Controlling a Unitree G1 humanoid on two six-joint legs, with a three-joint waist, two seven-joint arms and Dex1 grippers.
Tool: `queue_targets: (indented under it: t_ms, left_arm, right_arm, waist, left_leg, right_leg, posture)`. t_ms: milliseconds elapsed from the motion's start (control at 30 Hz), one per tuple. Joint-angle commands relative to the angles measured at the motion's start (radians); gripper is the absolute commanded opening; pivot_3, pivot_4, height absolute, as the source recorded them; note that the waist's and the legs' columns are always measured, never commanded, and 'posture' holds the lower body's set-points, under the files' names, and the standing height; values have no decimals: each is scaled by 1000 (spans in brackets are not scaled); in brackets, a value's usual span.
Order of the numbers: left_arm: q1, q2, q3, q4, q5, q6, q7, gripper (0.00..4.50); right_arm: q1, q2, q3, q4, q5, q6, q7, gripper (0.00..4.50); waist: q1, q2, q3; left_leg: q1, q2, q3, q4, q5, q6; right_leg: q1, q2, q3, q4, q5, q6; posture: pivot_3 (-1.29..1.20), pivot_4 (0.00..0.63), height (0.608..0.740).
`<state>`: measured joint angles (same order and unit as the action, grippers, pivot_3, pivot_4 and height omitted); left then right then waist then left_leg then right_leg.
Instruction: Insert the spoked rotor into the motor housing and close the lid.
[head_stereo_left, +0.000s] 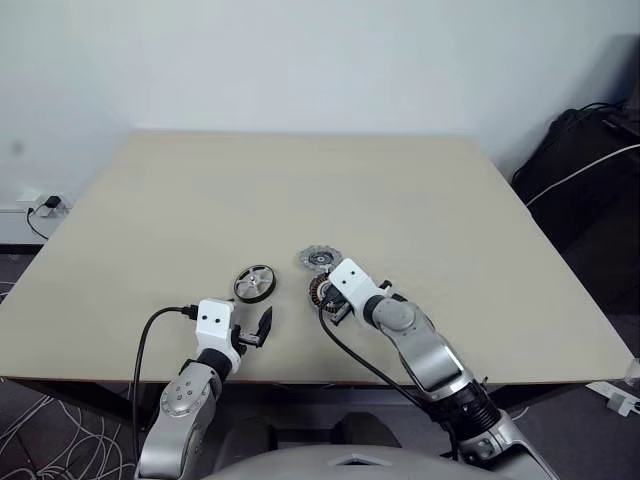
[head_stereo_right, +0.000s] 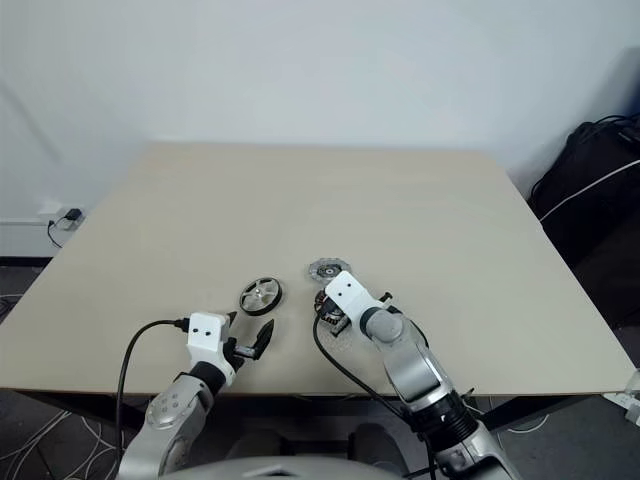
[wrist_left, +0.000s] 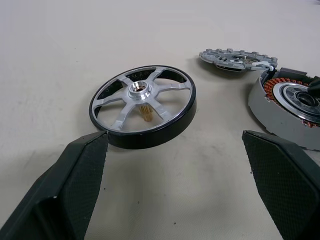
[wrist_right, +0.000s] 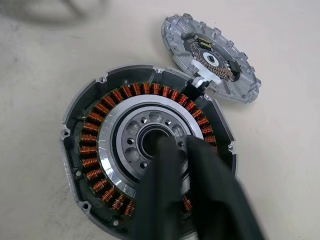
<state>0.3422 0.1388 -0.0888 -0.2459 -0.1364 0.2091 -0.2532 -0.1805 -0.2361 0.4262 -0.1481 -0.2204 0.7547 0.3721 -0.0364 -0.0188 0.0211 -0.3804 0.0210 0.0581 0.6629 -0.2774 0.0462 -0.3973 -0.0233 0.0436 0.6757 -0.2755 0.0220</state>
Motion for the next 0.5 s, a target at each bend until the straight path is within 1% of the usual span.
queue_targets:
  t_ms: [33,500]
  left_arm:
    - [-11,-4,-6,-19,-2,-13,-4,4500]
    - [-11,-7,-5,-20,0,-17,-1,4500]
  right_arm:
    - [-15,6,-3,-53,-1,10,-3,1235]
    - [-29,13,4,-20,-13,21,-7,1235]
  waist:
    - [0,0,0]
    - [0,0,0]
  left_leg:
    - [0,0,0,0,0,0]
    - [0,0,0,0,0,0]
  right_leg:
    - [0,0,0,0,0,0]
    - [0,0,0,0,0,0]
  posture:
    - [0,0,740]
    - [0,0,740]
